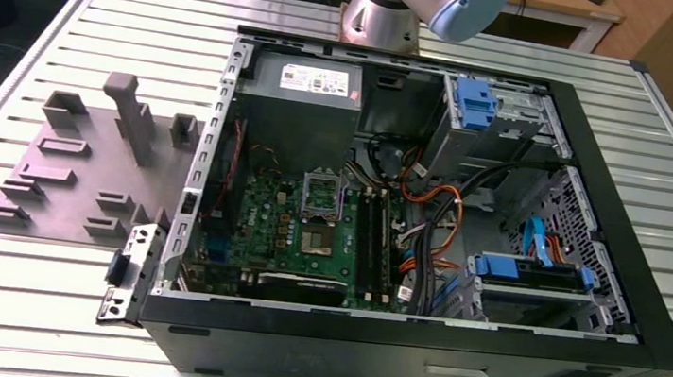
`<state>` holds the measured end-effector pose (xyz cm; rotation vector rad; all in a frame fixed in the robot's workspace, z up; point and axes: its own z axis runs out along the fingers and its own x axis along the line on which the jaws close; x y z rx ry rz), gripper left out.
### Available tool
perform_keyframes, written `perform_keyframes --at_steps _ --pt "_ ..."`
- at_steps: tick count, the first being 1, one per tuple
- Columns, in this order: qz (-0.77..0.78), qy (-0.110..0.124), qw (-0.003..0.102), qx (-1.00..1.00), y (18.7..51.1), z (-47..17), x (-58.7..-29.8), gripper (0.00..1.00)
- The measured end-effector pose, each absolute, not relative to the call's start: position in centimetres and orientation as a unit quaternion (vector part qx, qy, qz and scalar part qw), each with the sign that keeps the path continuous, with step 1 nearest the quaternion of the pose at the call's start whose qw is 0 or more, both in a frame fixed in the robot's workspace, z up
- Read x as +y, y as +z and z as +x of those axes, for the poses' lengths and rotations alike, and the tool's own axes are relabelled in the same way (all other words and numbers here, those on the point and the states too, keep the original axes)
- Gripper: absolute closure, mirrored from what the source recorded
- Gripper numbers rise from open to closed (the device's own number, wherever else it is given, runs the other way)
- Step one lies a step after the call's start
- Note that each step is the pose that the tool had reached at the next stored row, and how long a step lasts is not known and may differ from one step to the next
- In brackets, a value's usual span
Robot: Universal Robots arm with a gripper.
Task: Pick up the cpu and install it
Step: 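Pick up the cpu and move it towards the insertion slot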
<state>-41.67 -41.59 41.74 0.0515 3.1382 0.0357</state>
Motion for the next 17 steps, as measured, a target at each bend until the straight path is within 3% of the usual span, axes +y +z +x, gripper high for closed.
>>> perform_keyframes --at_steps 17 --pt "0.016 0.011 0.001 1.000 41.74 -41.03 -41.59 0.53"
